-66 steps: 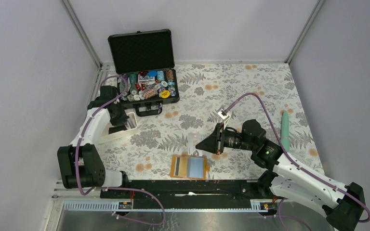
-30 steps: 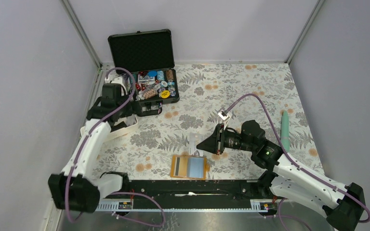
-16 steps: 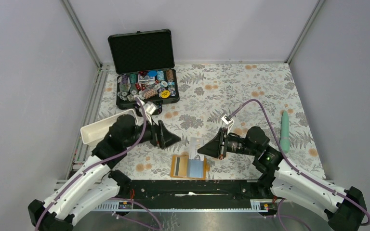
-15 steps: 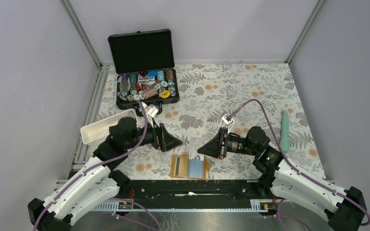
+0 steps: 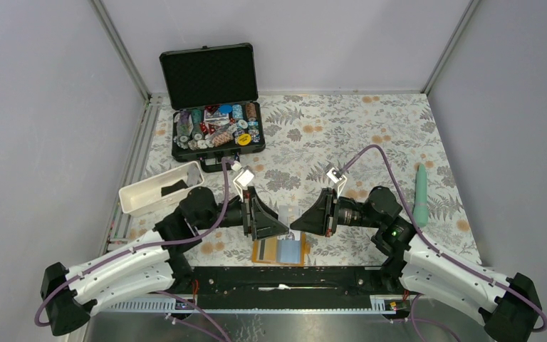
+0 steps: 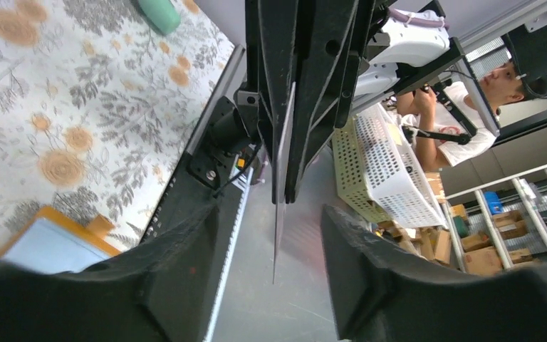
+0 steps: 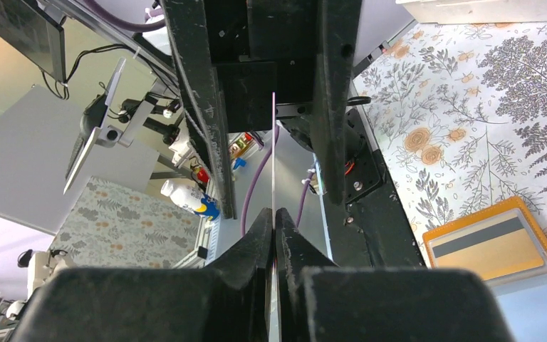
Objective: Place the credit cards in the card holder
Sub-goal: Insert the credit card into the card holder.
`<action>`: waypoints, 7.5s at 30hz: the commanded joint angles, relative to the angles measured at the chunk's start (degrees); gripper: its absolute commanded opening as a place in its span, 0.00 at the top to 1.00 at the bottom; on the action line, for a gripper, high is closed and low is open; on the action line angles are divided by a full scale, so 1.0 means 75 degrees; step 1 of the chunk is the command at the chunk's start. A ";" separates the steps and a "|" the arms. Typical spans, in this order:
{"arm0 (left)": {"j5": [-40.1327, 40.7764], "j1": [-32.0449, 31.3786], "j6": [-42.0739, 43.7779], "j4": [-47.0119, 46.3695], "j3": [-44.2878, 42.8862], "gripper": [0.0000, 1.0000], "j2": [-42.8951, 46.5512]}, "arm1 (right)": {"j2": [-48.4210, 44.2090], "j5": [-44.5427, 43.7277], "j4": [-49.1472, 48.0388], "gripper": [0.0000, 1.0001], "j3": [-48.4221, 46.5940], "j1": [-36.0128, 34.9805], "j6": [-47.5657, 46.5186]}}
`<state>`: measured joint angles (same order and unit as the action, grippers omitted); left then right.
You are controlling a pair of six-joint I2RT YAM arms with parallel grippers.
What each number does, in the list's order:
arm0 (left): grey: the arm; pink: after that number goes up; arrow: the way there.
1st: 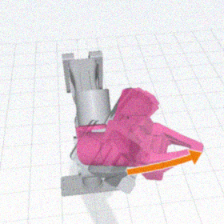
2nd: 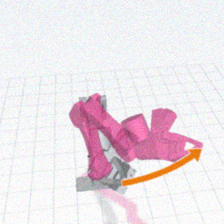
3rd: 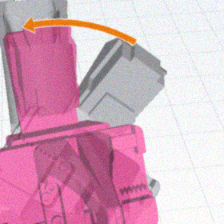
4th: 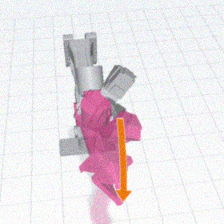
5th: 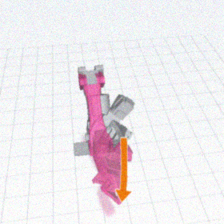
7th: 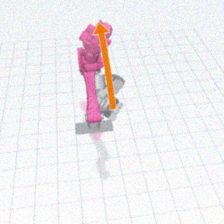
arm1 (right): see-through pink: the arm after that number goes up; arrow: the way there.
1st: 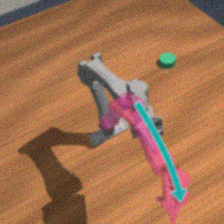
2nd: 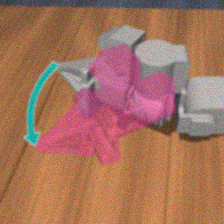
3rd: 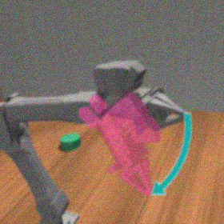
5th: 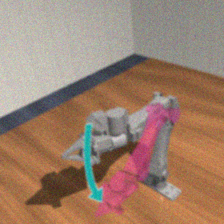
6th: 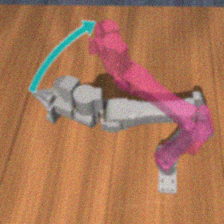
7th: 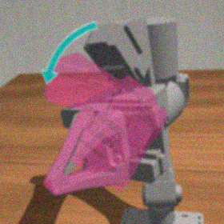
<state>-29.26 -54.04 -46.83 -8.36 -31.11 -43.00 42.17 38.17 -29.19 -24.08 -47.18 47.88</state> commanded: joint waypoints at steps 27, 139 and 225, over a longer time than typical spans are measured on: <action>0.2209 0.0181 -0.1197 0.2063 0.1382 1.00 0.0120 | -0.0495 -0.2494 0.3360 0.34 0.1022 0.0015 -0.0401; 0.0849 0.0807 -0.2885 -0.2085 0.3480 1.00 -0.2101 | 0.2930 -0.5804 0.4320 1.00 0.0386 -0.1541 0.0191; 0.2486 -0.0164 -0.3686 -0.3849 0.3858 1.00 -0.3565 | 0.2930 -0.5863 0.4315 1.00 0.0351 -0.1539 0.0217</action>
<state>-15.53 -54.74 -72.86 -36.75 -2.59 -70.24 64.45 -3.97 1.41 -20.38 -58.19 49.87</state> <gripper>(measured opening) 0.024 0.148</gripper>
